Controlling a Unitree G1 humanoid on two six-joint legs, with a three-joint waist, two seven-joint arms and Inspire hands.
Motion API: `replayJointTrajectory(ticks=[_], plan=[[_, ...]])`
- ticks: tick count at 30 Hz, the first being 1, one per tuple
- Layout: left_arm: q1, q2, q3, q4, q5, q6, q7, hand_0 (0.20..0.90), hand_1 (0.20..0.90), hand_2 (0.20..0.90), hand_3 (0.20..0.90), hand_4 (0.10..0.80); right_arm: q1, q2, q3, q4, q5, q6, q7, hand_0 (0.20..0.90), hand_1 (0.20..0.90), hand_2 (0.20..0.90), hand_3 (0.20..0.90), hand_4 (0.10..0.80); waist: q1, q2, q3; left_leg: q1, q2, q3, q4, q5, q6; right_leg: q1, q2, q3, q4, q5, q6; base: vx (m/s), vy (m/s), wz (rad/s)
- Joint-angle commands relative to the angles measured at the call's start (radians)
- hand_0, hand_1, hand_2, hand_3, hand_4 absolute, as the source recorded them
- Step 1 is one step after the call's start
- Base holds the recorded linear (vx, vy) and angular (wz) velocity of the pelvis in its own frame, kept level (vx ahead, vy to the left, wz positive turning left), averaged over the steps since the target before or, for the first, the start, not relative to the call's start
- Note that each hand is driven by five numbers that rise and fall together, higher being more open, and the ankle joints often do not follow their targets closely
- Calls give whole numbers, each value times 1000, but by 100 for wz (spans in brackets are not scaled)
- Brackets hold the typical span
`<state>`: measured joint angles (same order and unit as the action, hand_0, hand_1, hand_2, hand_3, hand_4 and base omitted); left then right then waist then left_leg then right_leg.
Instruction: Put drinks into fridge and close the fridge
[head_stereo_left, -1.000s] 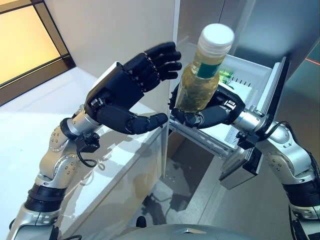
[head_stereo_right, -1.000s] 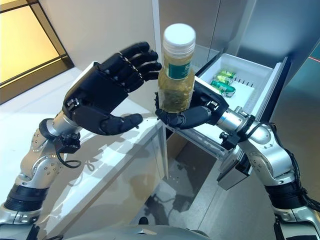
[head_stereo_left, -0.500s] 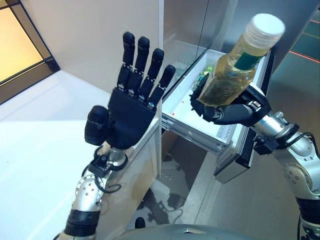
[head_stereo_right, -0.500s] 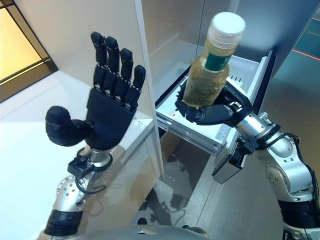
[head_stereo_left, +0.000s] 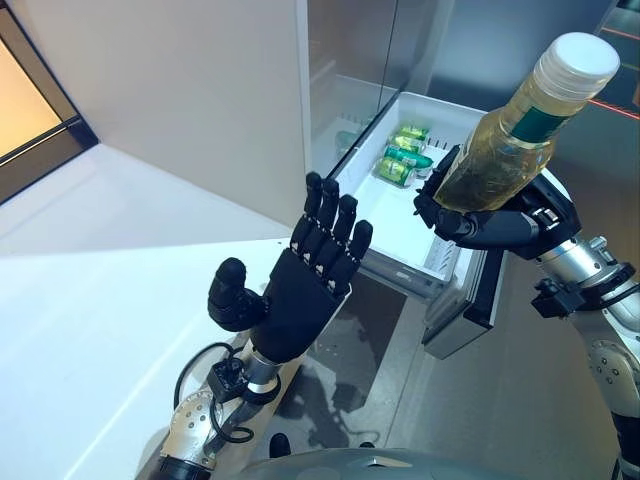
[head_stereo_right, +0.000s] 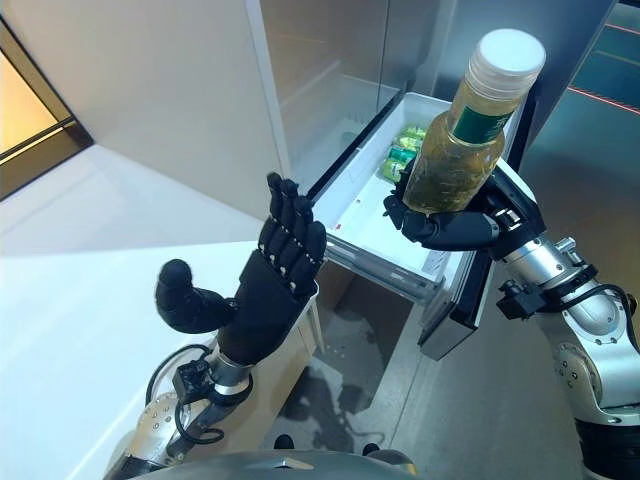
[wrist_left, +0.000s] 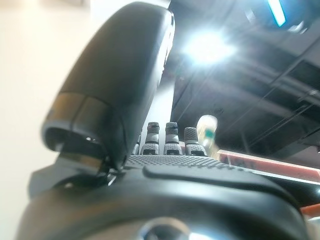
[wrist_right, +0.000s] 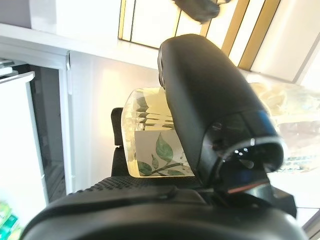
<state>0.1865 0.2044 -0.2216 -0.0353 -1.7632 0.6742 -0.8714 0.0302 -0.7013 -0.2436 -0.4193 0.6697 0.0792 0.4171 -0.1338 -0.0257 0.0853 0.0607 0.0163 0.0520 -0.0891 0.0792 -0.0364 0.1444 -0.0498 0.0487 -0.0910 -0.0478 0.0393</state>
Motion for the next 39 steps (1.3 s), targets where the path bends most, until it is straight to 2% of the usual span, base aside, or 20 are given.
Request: replayJointTrajectory(ticks=[1, 3, 5, 7, 10, 11, 13, 15, 16, 20, 22, 24, 27, 34, 39], plan=[[43, -48, 15, 123, 118, 87, -59, 900, 900, 900, 900, 800, -79, -32, -197, -93, 165, -202, 2, 300, 300, 300, 200, 100, 25, -27, -90, 42, -74, 1, 2, -143, 55, -98, 84, 3, 13, 95, 30, 0, 0, 0], [77, -69, 43, 252, 242, 100, -94, 900, 900, 900, 900, 800, -50, -36, -219, -80, 197, -206, 28, 300, 300, 300, 200, 100, 27, -30, -90, 39, -75, 1, 2, -142, 56, -101, 85, 4, 13, 95, 31, 0, 0, 0], [100, -89, 91, 410, 446, 85, -143, 900, 900, 900, 900, 800, -12, -42, -243, -69, 228, -199, 56, 300, 300, 300, 200, 100, 27, -32, -90, 43, -74, 2, 2, -152, 57, -95, 86, 1, 9, 87, 36, 17, 2, -8], [120, -104, 142, 572, 607, -14, -162, 900, 900, 900, 900, 800, 34, -46, -273, -65, 258, -196, 82, 300, 300, 300, 200, 100, 25, -35, -92, 39, -74, 8, 2, -151, 58, -99, 87, 0, 9, 89, 39, -19, -6, -8], [110, -94, 217, 740, 752, -172, -76, 900, 900, 900, 900, 800, 80, -44, -313, -64, 298, -164, 99, 300, 300, 300, 200, 100, 14, -39, -100, 34, -74, 20, 2, -150, 60, -106, 90, 6, 8, 91, 43, -4, -4, 0], [105, -92, 223, 755, 773, -201, -49, 900, 900, 900, 900, 800, 82, -43, -315, -62, 298, -160, 99, 300, 300, 300, 200, 100, 12, -40, -101, 33, -74, 22, 2, -150, 60, -108, 90, 7, 8, 91, 43, 1, -2, -10], [88, -59, 221, 826, 816, -322, 51, 900, 900, 900, 900, 800, 93, -48, -328, -58, 308, -147, 87, 300, 300, 300, 200, 100, 1, -41, -106, 30, -73, 31, 2, -147, 61, -113, 94, 13, 9, 94, 45, 2, -5, -19], [76, -42, 207, 849, 816, -358, 109, 900, 900, 900, 900, 800, 92, -50, -332, -49, 307, -145, 77, 300, 300, 300, 200, 100, -5, -41, -107, 30, -72, 38, 2, -147, 61, -116, 97, 17, 9, 96, 46, 1, -9, -7], [59, -33, 198, 881, 824, -417, 182, 900, 900, 900, 900, 800, 91, -44, -327, -43, 284, -150, 62, 300, 300, 300, 200, 100, -13, -42, -108, 29, -73, 39, 2, -147, 63, -120, 99, 23, 11, 97, 48, 2, -15, -12], [18, -7, 158, 1001, 980, -611, 336, 900, 900, 900, 900, 800, 89, -44, -320, -7, 171, -188, 35, 300, 300, 300, 200, 100, -35, -44, -108, 29, -74, 48, 2, -144, 66, -127, 108, 44, 14, 102, 51, 19, -15, -26], [-7, -1, 143, 1073, 1035, -678, 390, 900, 900, 900, 900, 800, 78, -55, -305, 13, 128, -192, 19, 300, 300, 300, 200, 100, -44, -46, -110, 30, -73, 57, 2, -144, 66, -130, 113, 55, 15, 105, 52, 48, -18, -23], [-22, -1, 143, 1102, 1064, -689, 413, 900, 900, 900, 900, 800, 63, -63, -290, 31, 83, -193, 12, 300, 300, 300, 200, 100, -47, -49, -109, 33, -71, 63, 2, -145, 66, -129, 114, 59, 15, 104, 53, 54, -24, -16], [-52, 3, 100, 1211, 1190, -757, 503, 900, 900, 900, 900, 800, -2, -137, -229, 88, 19, -143, -25, 300, 300, 300, 200, 100, -46, -65, -113, 36, -67, 76, 2, -148, 64, -128, 120, 62, 7, 110, 56, 112, -66, -12], [-55, 29, 100, 1291, 1308, -753, 608, 900, 900, 900, 900, 800, -140, -283, -119, 152, -59, -34, -66, 300, 300, 300, 200, 100, -23, -94, -113, 31, -54, 77, 2, -148, 59, -128, 124, 52, 4, 113, 63, 100, -94, -5], [-42, 55, 109, 1303, 1399, -740, 687, 900, 900, 900, 900, 800, -254, -344, -13, 210, -140, 34, -78, 300, 300, 300, 200, 100, 10, -121, -99, 30, -47, 66, 2, -146, 62, -126, 125, 37, 4, 114, 66, 97, -121, -1]])
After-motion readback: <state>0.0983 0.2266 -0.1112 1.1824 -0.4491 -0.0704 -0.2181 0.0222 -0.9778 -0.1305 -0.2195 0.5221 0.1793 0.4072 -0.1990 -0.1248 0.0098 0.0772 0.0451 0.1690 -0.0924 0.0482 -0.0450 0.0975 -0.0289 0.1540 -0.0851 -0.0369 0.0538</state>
